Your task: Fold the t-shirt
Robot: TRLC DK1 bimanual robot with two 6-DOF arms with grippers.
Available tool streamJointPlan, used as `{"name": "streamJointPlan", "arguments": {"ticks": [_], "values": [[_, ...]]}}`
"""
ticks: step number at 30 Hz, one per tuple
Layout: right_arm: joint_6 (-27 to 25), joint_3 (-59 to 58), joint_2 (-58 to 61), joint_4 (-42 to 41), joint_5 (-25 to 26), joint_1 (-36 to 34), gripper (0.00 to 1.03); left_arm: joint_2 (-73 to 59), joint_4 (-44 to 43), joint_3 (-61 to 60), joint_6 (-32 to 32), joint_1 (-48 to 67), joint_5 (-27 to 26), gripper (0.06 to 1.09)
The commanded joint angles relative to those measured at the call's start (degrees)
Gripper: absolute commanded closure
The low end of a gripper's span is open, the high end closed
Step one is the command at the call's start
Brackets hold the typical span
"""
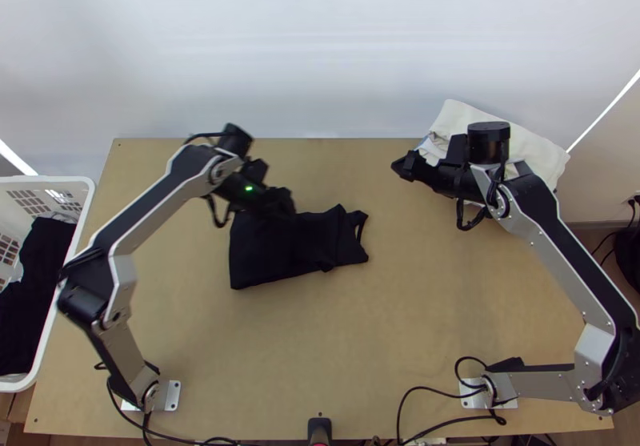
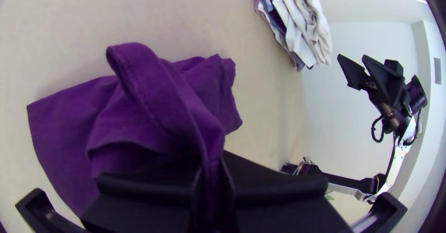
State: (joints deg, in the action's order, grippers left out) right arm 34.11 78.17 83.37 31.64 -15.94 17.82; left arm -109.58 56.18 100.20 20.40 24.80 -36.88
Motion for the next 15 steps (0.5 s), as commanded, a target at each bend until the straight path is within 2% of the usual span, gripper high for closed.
{"name": "streamJointPlan", "arguments": {"ticks": [1,6,7,8,10,11,15], "values": [[0.9,-1.2,1.4,-1.2,-0.1,-0.2,0.04,-4.2,-0.3,5.0,2.7,2.8,0.1,1.05],[0.9,-1.5,1.4,-1.4,-0.1,-0.2,0.04,-10.0,-0.2,10.5,4.6,6.2,0.8,1.04],[0.8,-1.7,1.4,-1.4,-0.1,-0.3,0.04,-11.3,-0.2,11.7,5.0,6.8,0.8,0.97],[0.6,-1.9,1.4,-1.4,-0.1,-0.3,0.04,-12.5,-0.1,13.1,5.0,7.5,0.8,0.74],[0.4,-2.2,1.2,-1.7,-0.1,-0.3,0.04,-14.9,0.2,16.3,5.2,8.5,0.7,0.06],[0.3,-2.7,1.2,-1.8,-0.1,-0.3,0.04,-15.8,-0.4,18.1,5.3,8.6,0.5,0.10],[-0.8,-5.3,1.8,-2.6,-0.1,0.0,0.04,-15.6,-6.0,22.5,9.7,8.4,0.2,0.10]]}}
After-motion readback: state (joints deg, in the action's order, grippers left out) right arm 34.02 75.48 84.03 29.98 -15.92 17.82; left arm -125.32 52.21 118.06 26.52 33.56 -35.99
